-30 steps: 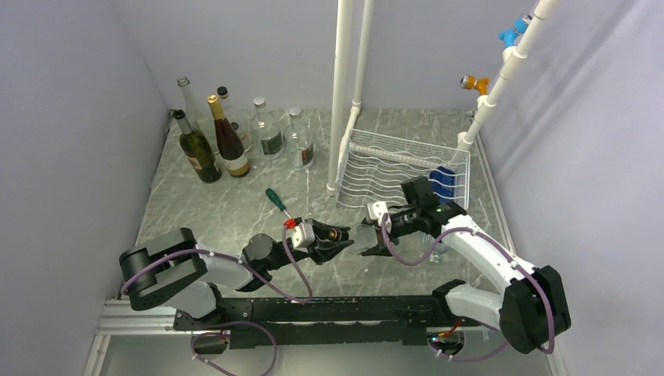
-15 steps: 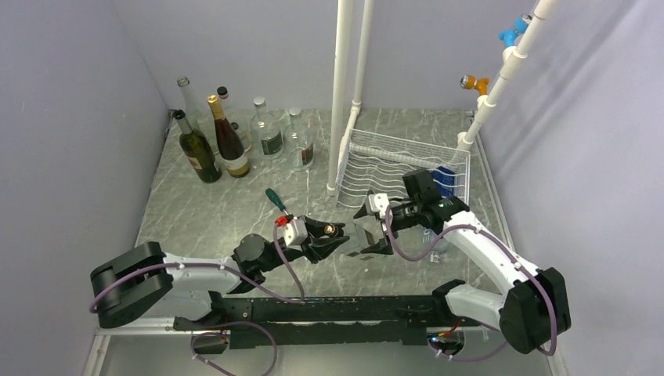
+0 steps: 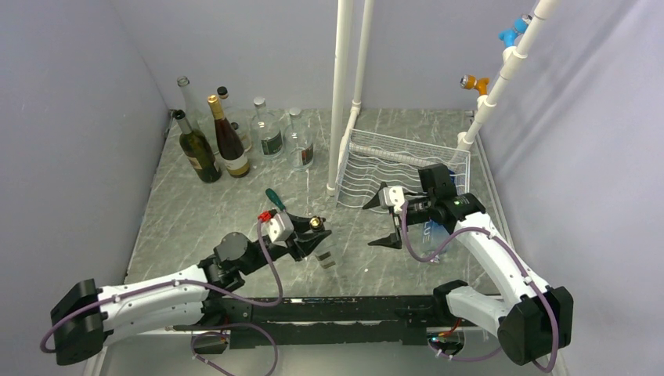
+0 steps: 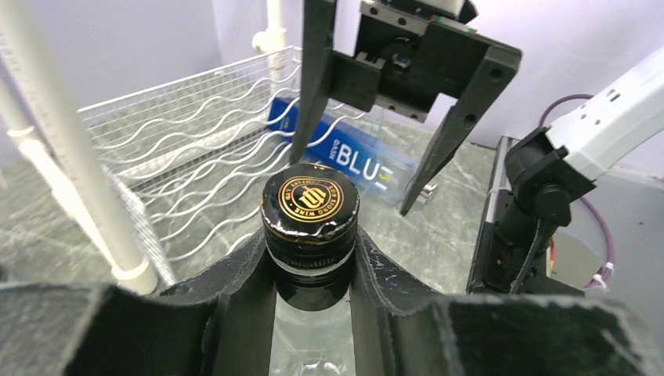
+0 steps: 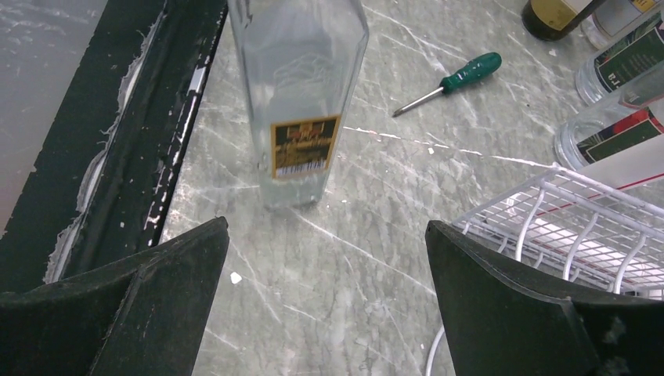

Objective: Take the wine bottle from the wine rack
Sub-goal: Pick up the wine bottle from the wine rack.

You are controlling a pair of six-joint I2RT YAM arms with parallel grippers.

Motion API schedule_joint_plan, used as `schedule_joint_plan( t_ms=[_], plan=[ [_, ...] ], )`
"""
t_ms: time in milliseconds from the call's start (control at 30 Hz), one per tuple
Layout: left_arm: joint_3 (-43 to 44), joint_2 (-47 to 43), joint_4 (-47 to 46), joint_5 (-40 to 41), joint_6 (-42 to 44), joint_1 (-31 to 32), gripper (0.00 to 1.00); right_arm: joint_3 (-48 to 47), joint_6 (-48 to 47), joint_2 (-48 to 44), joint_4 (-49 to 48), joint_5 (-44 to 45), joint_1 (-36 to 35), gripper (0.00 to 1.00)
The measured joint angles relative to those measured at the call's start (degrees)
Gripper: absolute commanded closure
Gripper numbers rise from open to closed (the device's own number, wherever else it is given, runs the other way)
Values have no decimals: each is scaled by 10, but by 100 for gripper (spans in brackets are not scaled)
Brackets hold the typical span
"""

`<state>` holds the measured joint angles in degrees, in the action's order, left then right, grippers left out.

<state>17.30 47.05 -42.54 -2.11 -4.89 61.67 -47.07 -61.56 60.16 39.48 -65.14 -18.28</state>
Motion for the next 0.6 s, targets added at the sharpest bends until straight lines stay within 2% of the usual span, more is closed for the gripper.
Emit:
schedule_joint_plan(
  t_ms=[267,467,600],
  plan=[
    [20,-94,151,47,6,-27,100,0,1,0,3,0,1,0],
    [63,-127,251,67,12,-61,100,0,1,0,3,0,1,0],
    [80,-137,286,71,12,-95,100,0,2,0,2,1,1,0]
  ],
)
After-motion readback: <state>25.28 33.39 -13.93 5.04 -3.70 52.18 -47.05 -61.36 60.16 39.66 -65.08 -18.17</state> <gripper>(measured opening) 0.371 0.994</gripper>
